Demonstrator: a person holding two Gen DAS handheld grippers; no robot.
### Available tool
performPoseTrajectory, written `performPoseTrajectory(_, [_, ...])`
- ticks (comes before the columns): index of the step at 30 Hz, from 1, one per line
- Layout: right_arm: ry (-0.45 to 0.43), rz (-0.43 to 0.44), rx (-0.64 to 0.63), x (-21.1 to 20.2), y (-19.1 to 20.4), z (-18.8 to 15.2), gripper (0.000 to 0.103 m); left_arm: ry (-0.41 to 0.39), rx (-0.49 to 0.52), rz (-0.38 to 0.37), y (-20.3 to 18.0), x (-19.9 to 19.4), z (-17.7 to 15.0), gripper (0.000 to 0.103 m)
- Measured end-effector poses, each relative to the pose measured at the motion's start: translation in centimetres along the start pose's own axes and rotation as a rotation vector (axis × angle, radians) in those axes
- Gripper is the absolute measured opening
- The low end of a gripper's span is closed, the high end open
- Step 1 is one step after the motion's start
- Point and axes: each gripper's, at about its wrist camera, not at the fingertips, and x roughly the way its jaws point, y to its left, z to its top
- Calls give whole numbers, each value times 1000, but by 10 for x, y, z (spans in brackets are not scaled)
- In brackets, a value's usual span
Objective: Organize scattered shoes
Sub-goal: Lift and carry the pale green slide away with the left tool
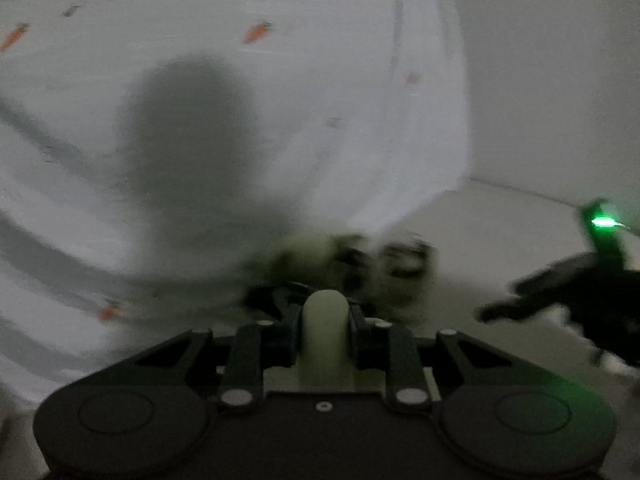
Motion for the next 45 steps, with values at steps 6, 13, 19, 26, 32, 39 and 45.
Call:
performPoseTrajectory(6, [10, -15, 5, -16, -11, -12, 99, 3, -57, -362, -18, -12, 5, 25])
performPoseTrajectory(13, [-6, -36, 27, -19, -24, -9, 99, 2, -92, -448, -25, 58, -3, 16])
performPoseTrajectory(19, [-10, -56, 49, -3, -35, 5, 99, 31, -137, -442, -2, 133, -5, 16])
performPoseTrajectory(26, [20, -78, 58, 40, -47, 35, 99, 29, -275, -238, 27, 198, -9, 71])
performPoseTrajectory(32, [22, -73, 74, 77, -58, 63, 99, -54, -426, 43, 73, 272, 11, 78])
performPoseTrajectory(39, [-67, -96, 128, 125, -75, 116, 99, 28, -479, 100, 121, 387, 42, 79])
performPoseTrajectory(45, [-84, -104, 95, 154, -83, 133, 99, 194, -627, 19, 165, 448, 47, 79])
